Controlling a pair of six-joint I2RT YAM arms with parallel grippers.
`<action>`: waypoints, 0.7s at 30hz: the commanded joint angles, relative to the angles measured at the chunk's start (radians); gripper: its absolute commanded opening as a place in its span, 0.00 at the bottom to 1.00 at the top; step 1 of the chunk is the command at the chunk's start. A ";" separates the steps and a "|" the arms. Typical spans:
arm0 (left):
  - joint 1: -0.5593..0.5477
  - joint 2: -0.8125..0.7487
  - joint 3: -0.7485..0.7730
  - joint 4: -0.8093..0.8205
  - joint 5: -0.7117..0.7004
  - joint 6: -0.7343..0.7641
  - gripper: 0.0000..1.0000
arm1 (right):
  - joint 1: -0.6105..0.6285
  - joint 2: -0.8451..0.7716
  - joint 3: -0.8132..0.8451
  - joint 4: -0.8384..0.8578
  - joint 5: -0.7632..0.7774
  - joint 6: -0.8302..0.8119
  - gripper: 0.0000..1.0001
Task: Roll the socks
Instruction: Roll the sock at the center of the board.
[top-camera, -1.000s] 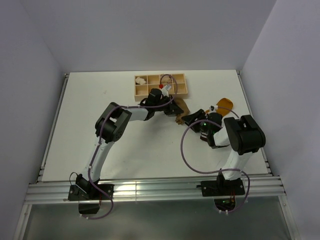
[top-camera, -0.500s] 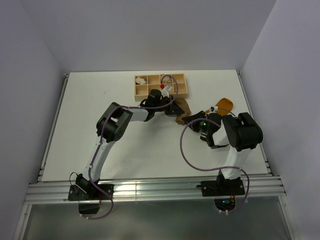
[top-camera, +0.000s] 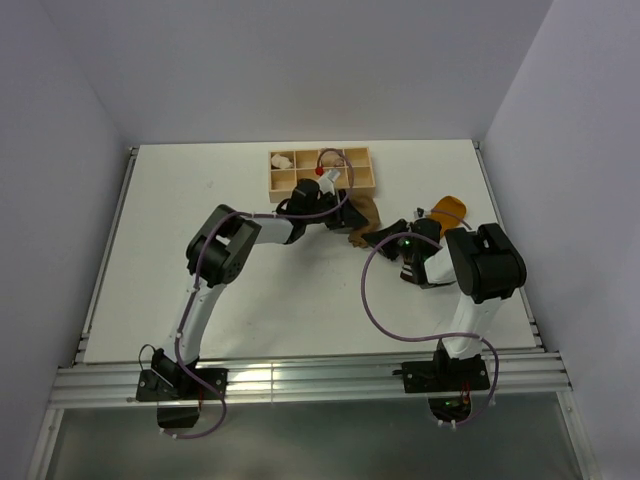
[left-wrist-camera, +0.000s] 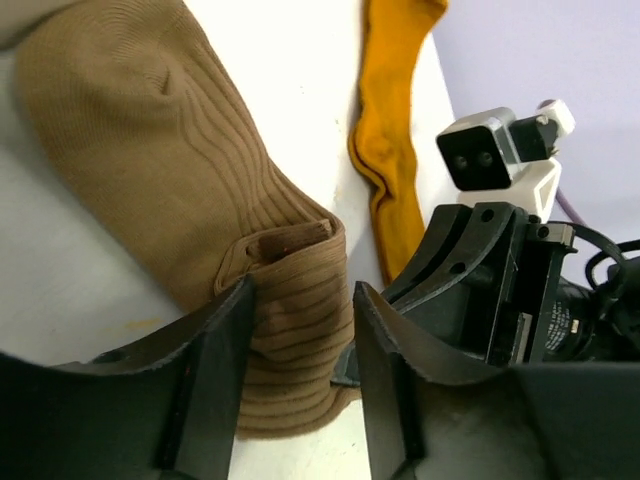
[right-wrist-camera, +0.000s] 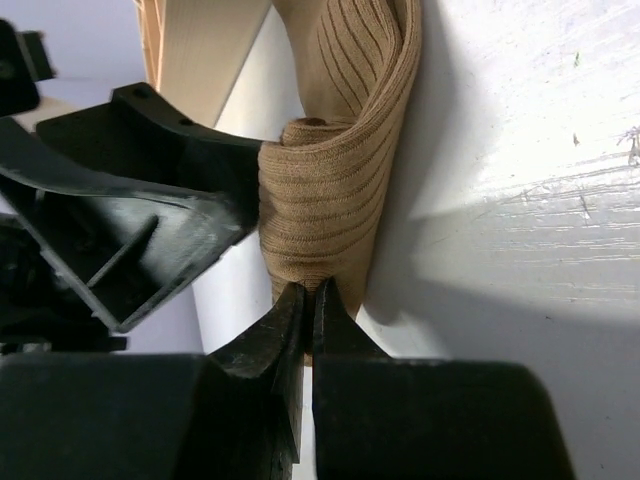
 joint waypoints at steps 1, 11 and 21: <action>0.018 -0.086 -0.028 -0.108 -0.075 0.103 0.51 | -0.007 -0.032 0.034 -0.093 0.008 -0.070 0.00; 0.040 -0.028 0.131 -0.222 -0.122 0.189 0.50 | -0.007 -0.058 0.074 -0.251 -0.059 -0.155 0.00; 0.032 0.061 0.261 -0.234 -0.092 0.223 0.48 | -0.007 -0.078 0.102 -0.329 -0.053 -0.179 0.00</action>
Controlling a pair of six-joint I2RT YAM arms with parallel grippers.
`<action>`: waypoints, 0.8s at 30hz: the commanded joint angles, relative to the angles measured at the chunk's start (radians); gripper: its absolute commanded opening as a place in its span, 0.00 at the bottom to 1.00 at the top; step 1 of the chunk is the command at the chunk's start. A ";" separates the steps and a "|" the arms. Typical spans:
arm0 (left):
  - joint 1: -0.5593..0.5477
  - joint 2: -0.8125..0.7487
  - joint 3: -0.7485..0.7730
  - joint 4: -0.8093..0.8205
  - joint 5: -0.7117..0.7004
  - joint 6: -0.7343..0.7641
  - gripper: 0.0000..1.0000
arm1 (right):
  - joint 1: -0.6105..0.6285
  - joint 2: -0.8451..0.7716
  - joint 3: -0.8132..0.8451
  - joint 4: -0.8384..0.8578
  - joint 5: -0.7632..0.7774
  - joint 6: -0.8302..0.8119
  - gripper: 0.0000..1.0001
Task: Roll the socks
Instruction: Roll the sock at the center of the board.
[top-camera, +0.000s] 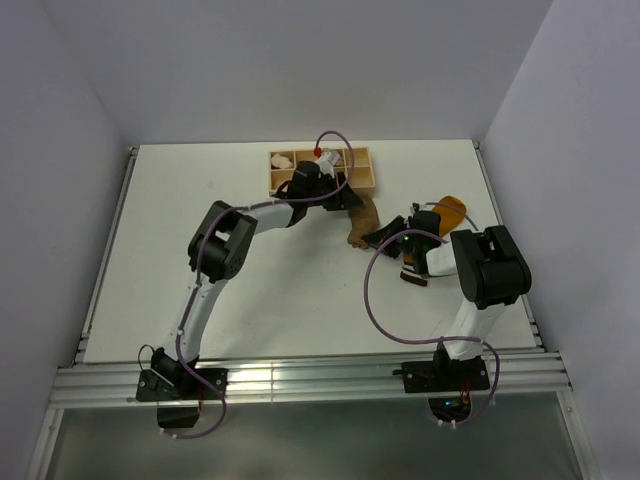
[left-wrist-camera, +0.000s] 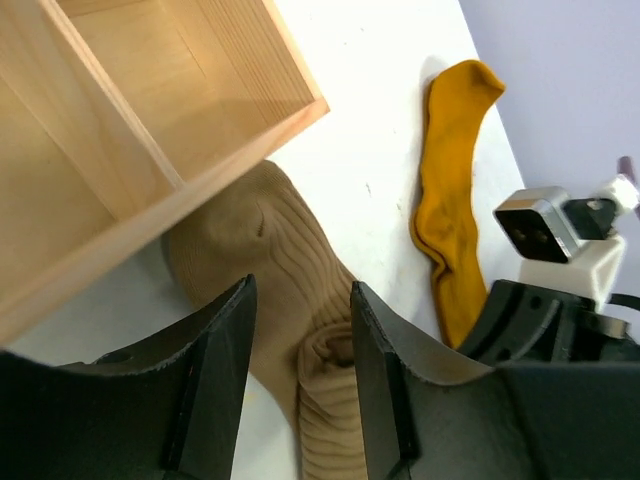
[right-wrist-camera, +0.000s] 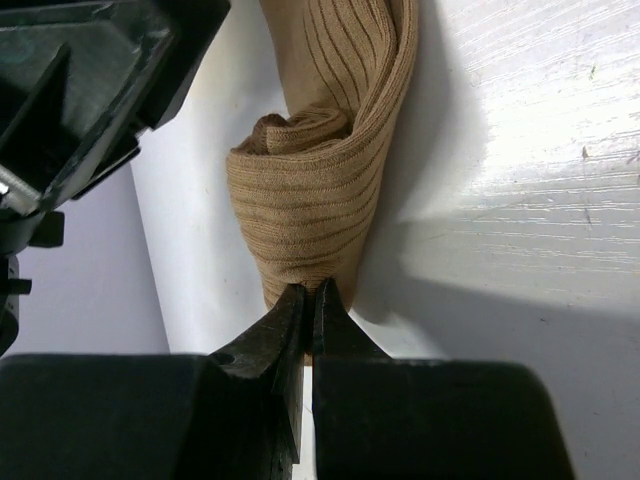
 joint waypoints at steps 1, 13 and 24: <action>-0.011 0.050 0.068 -0.017 0.022 0.051 0.47 | -0.003 -0.020 0.024 -0.070 -0.003 -0.037 0.00; -0.029 0.009 -0.102 -0.034 -0.108 0.017 0.46 | -0.003 -0.072 0.047 -0.174 0.045 -0.070 0.00; -0.099 -0.226 -0.511 0.061 -0.272 -0.158 0.41 | 0.045 -0.122 0.117 -0.321 0.103 -0.103 0.00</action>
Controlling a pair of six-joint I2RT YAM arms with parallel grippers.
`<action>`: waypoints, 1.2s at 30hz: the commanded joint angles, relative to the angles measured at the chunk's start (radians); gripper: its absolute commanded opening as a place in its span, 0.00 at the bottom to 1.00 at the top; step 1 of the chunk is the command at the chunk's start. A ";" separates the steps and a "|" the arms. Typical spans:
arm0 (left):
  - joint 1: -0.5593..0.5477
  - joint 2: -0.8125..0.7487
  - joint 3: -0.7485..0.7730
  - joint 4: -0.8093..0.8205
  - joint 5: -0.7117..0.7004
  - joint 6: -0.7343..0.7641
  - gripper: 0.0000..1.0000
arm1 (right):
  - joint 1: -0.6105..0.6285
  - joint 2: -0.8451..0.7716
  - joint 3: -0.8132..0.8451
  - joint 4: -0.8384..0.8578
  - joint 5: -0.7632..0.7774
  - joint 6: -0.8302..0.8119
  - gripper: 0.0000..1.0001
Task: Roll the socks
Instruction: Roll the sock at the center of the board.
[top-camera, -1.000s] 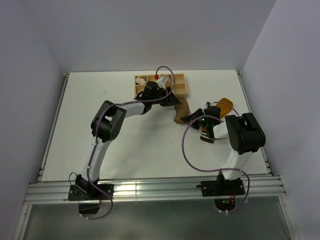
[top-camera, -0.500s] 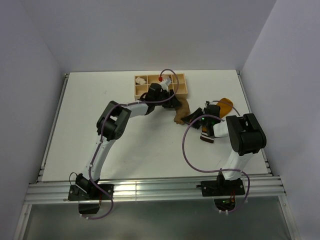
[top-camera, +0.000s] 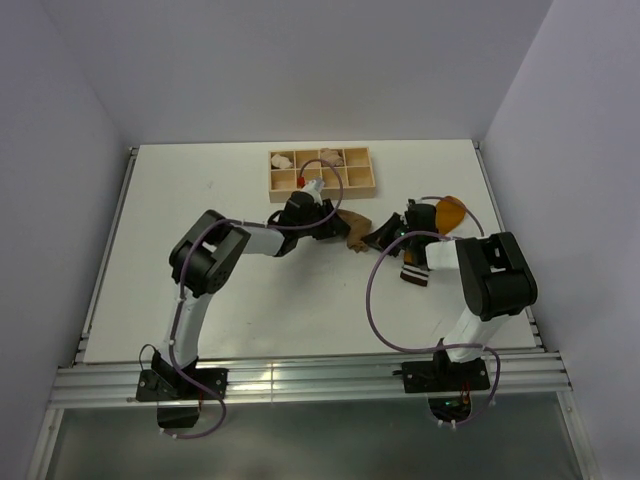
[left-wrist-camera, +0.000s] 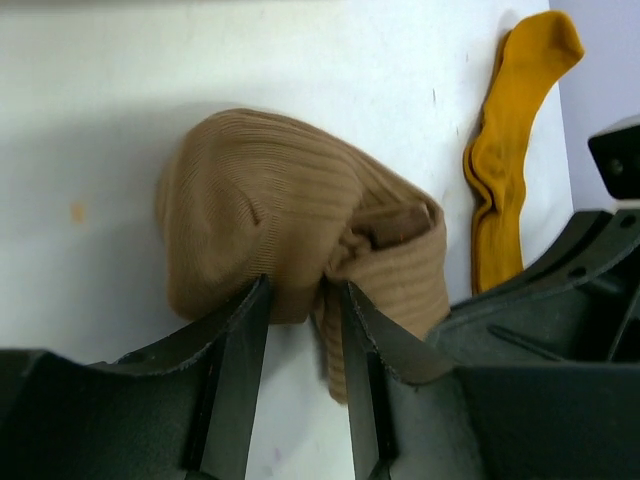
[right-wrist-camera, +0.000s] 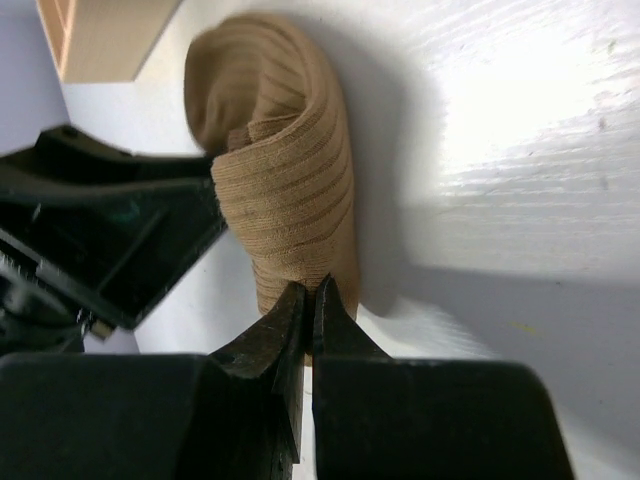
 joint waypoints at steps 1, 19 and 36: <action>-0.047 -0.049 -0.120 -0.058 -0.074 -0.055 0.41 | 0.020 -0.036 0.045 -0.055 0.043 -0.029 0.00; -0.099 -0.104 -0.161 -0.075 -0.139 -0.083 0.37 | 0.109 -0.028 0.197 -0.273 0.122 -0.141 0.00; -0.104 -0.055 -0.109 -0.067 -0.130 -0.120 0.26 | 0.287 0.039 0.470 -0.650 0.423 -0.266 0.00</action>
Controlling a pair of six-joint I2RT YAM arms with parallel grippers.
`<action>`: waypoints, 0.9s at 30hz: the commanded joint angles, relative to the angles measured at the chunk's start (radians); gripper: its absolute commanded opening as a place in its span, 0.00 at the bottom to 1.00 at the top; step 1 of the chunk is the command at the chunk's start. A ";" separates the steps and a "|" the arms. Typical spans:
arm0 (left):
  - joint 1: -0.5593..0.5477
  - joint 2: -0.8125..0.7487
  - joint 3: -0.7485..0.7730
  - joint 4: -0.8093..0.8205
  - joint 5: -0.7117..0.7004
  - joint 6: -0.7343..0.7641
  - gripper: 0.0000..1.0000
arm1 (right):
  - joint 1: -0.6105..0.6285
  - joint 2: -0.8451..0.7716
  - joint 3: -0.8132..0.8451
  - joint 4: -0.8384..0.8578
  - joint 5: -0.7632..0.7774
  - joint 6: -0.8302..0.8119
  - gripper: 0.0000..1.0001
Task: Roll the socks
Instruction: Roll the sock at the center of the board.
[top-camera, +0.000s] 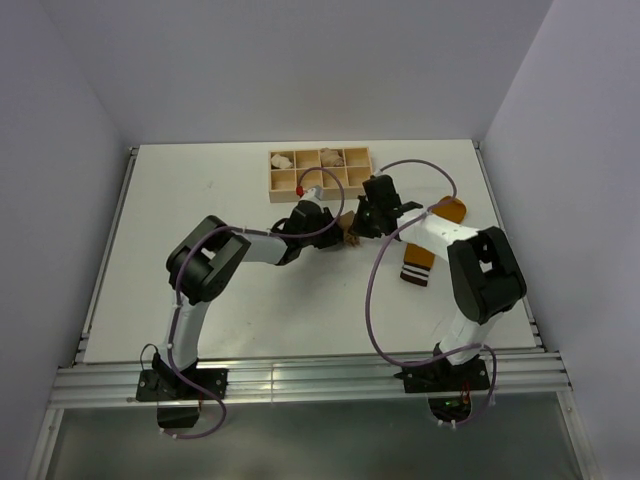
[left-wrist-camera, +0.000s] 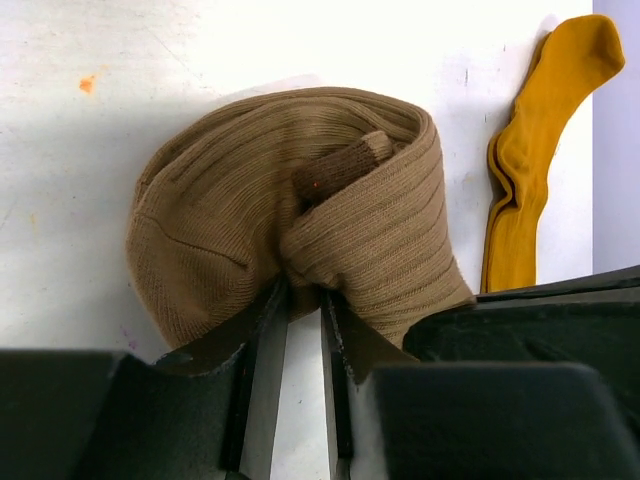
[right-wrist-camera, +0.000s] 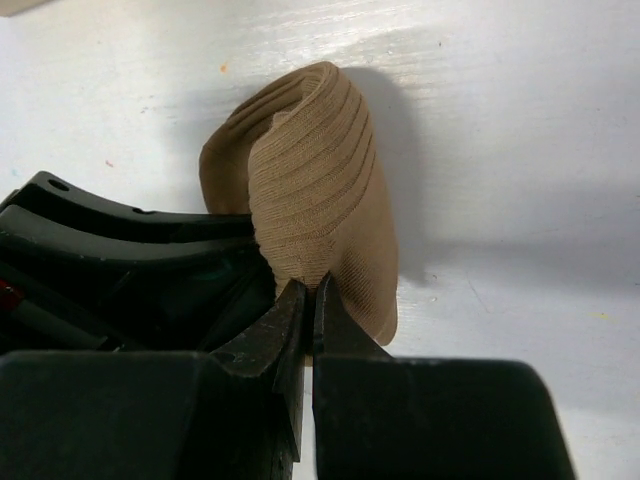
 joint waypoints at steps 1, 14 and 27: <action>-0.028 0.028 -0.011 -0.026 0.044 -0.028 0.26 | 0.031 0.041 0.052 -0.034 0.062 -0.016 0.00; -0.031 0.035 -0.071 0.078 0.106 -0.060 0.25 | 0.058 0.195 0.147 -0.051 0.077 -0.051 0.00; -0.027 -0.008 -0.249 0.350 0.167 -0.140 0.24 | 0.064 0.360 0.259 -0.160 0.040 -0.116 0.00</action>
